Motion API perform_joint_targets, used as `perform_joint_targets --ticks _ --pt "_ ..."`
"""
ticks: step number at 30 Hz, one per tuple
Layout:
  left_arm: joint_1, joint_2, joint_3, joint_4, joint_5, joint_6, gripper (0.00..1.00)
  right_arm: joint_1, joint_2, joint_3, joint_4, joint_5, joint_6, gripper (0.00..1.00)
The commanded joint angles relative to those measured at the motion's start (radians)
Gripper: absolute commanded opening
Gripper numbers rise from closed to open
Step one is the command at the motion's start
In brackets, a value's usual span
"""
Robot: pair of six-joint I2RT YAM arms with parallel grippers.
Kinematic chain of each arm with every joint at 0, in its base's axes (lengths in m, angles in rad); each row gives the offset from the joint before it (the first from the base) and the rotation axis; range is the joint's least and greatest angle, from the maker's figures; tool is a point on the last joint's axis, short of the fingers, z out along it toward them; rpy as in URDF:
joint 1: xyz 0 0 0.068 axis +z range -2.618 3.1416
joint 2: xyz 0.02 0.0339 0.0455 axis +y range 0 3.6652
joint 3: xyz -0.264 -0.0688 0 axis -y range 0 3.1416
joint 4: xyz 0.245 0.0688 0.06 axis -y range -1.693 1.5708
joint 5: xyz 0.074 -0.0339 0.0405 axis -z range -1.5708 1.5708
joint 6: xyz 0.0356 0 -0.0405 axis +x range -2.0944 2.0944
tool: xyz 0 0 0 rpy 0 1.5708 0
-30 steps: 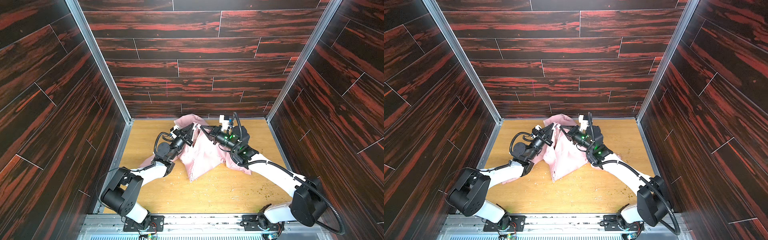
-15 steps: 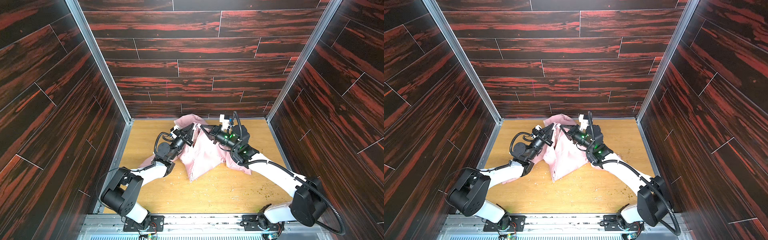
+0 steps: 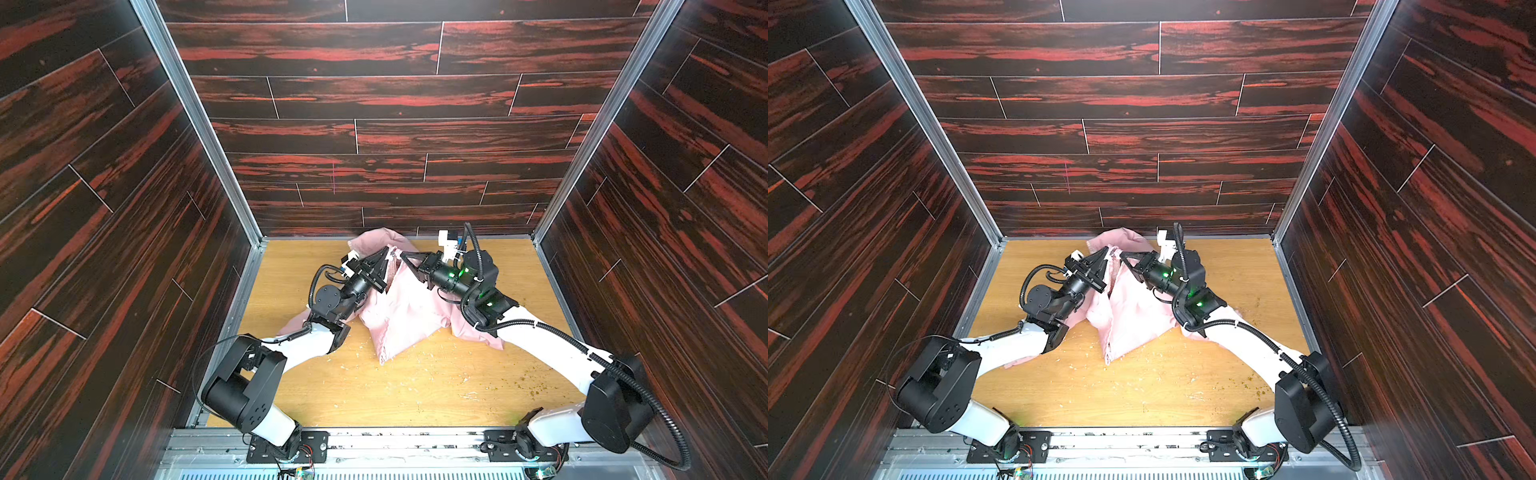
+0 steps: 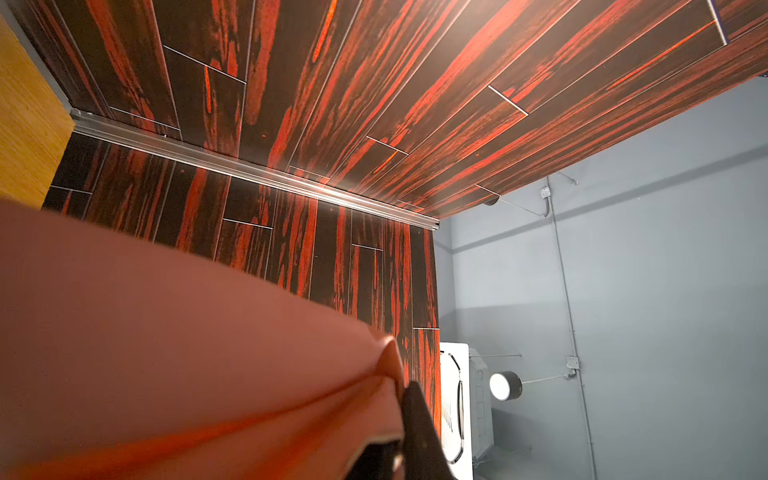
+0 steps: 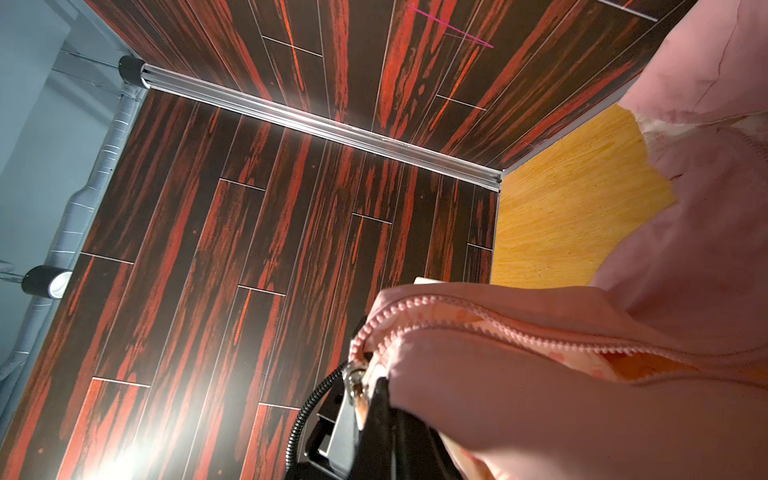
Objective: Zip up the jacket
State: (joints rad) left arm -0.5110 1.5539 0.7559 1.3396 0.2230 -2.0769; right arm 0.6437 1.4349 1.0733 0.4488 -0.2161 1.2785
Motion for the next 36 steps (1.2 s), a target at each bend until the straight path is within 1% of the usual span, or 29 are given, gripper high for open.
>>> perform_joint_targets --ticks 1,11,21,36 --pt "-0.007 0.001 0.02 0.07 0.002 -0.095 0.0 0.0 -0.036 0.015 -0.001 0.01 -0.029 0.0" --pt "-0.012 0.023 0.021 0.07 0.032 -0.098 0.0 0.001 -0.044 0.022 -0.018 0.011 -0.045 0.0" --pt "-0.012 0.017 0.013 0.07 0.026 -0.086 0.0 0.0 -0.13 0.01 -0.159 0.099 -0.105 0.0" --pt "-0.015 0.011 0.017 0.07 0.032 -0.084 0.0 0.003 -0.091 0.046 -0.152 0.07 -0.1 0.0"
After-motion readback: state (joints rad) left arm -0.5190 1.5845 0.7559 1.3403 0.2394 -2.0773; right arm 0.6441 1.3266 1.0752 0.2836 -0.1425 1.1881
